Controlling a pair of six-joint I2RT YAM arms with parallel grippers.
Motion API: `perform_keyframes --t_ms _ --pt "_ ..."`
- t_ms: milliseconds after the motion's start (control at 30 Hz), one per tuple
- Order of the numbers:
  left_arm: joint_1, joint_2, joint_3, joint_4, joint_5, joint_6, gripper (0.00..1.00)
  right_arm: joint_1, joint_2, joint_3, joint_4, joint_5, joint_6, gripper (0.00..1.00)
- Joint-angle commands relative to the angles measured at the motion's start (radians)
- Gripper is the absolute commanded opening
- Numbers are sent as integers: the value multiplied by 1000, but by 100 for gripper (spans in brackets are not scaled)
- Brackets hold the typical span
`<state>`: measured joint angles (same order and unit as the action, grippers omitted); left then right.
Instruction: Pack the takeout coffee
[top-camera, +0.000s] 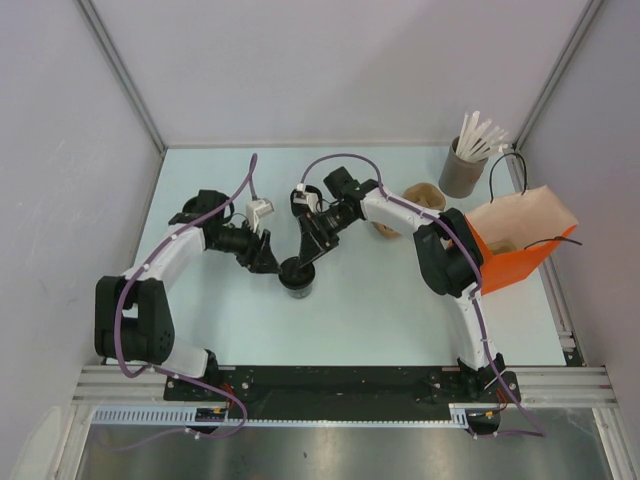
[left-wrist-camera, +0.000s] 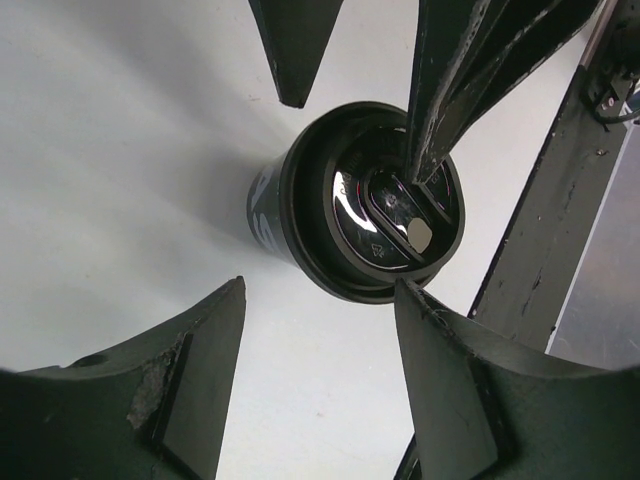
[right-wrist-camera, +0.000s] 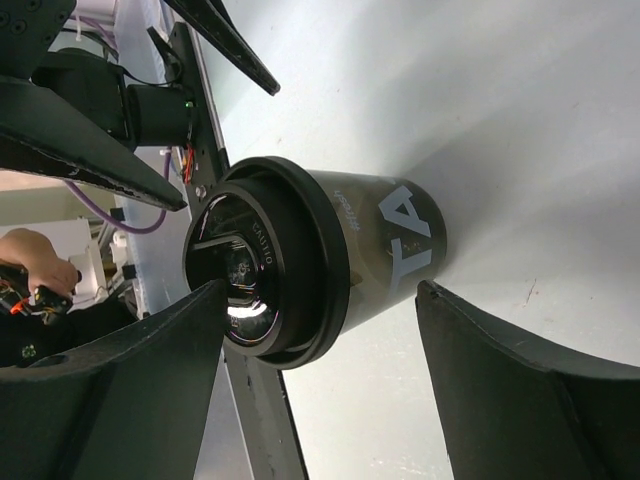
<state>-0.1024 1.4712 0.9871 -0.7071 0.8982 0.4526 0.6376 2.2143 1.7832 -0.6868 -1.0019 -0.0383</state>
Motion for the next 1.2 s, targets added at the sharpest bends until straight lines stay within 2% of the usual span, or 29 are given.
perform_keyframes --t_ms 0,300,633,1000,1167 --pt "-10 -54 -28 -6 33 54 66 4 -50 -10 -4 -1 -18 80" --pt "-40 -78 -57 -8 22 72 66 11 -18 -22 39 -12 17 71" --pt "-80 -58 -77 43 -16 28 66 16 -7 -45 46 12 11 60" --pt "-95 -28 -105 89 -116 -3 66 22 4 -94 64 55 0 49" --pt "-95 -12 -117 103 -160 3 65 28 7 -99 69 72 -3 47"
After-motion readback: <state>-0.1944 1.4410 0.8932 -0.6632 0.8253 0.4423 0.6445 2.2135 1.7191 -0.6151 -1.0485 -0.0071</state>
